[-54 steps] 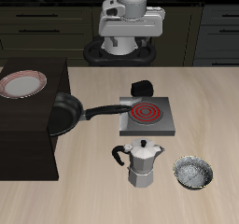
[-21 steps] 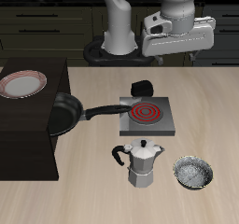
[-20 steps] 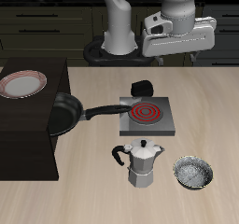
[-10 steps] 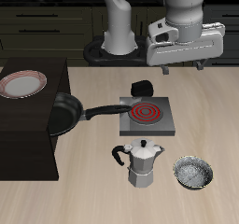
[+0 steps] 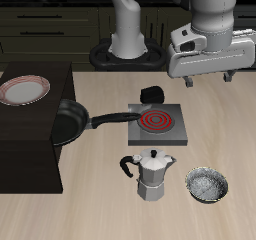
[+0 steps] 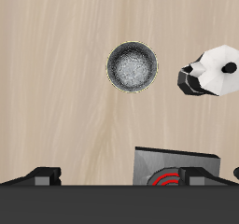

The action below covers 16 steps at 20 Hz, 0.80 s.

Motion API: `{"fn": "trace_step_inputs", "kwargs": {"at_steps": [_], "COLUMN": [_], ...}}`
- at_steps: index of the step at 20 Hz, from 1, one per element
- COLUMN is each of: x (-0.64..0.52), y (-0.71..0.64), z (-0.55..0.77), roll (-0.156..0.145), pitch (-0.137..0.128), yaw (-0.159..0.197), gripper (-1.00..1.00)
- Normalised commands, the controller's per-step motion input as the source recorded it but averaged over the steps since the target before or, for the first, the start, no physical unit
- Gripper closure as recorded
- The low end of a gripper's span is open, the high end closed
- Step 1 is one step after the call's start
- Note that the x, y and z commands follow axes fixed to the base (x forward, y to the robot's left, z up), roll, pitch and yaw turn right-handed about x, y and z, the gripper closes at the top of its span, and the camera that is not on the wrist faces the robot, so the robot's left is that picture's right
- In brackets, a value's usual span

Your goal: Place the bowl on the plate

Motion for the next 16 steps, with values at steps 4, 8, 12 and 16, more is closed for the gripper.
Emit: {"fn": "trace_step_inputs", "kwargs": {"at_steps": [4, 8, 12, 16], "x": [0.23, 0.39, 0.52, 0.31], "y": [0.08, -0.02, -0.07, -0.06], "z": [0.04, 0.06, -0.01, -0.12], "roll": [-0.038, -0.029, -0.052, -0.040], "pitch": [-0.021, -0.028, -0.003, 0.026], "yaw": [-0.003, -0.016, -0.023, -0.030], "gripper": [-1.00, -1.00, -1.00, -1.00]}}
